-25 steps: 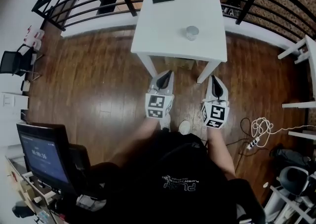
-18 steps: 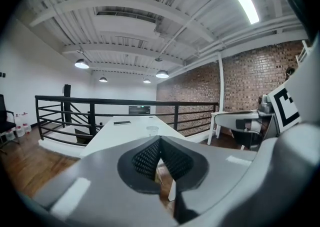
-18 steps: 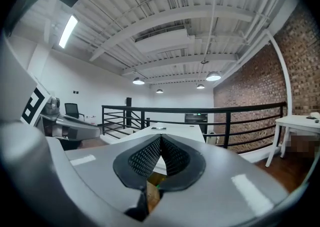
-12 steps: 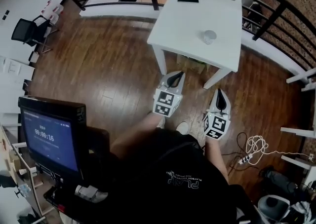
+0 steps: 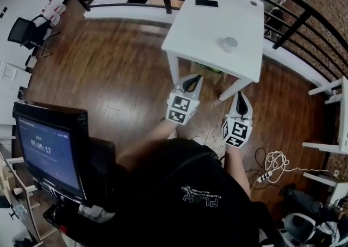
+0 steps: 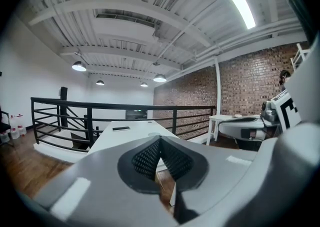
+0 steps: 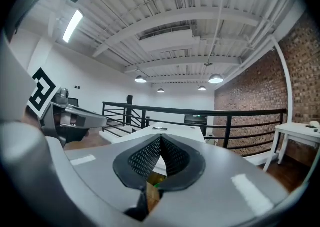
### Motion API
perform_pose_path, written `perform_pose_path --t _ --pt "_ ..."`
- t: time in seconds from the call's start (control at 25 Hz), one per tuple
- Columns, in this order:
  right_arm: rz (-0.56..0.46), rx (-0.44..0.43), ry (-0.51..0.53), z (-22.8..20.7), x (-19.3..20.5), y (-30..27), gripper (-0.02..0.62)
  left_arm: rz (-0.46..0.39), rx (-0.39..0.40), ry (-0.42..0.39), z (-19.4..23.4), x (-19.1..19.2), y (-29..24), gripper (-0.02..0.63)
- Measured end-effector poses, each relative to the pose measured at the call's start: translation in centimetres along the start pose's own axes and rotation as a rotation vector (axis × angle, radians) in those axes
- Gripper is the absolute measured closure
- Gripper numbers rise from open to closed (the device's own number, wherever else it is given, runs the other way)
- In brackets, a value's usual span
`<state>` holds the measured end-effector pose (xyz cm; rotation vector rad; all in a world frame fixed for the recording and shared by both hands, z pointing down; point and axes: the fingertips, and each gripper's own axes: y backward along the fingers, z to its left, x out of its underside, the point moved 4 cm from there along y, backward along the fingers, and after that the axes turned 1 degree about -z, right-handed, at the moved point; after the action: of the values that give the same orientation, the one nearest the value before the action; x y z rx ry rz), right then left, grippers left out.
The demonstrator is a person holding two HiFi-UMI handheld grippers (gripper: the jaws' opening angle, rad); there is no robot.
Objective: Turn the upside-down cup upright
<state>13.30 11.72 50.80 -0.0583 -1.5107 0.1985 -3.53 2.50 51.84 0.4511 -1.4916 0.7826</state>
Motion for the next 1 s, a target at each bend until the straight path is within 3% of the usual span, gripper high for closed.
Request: perform_pose_path --t 0.24,0.52,1.0 --pt "0.017 0.008 0.010 0.1 0.0 -1.0 0.584 -0.014 0.003 -0.021 0.1 -1.2 0.2 0.609" --pt "0.012 -0.027 0.026 1.4 0.1 -1.7 0.584 -0.015 -0.033 -0.005 1.4 0.2 0.4 0.609" --pt "0.003 -0.017 0.038 0.8 -0.5 -1.1 0.583 -0.020 -0.005 -0.022 -0.1 -0.6 0.1 0.609"
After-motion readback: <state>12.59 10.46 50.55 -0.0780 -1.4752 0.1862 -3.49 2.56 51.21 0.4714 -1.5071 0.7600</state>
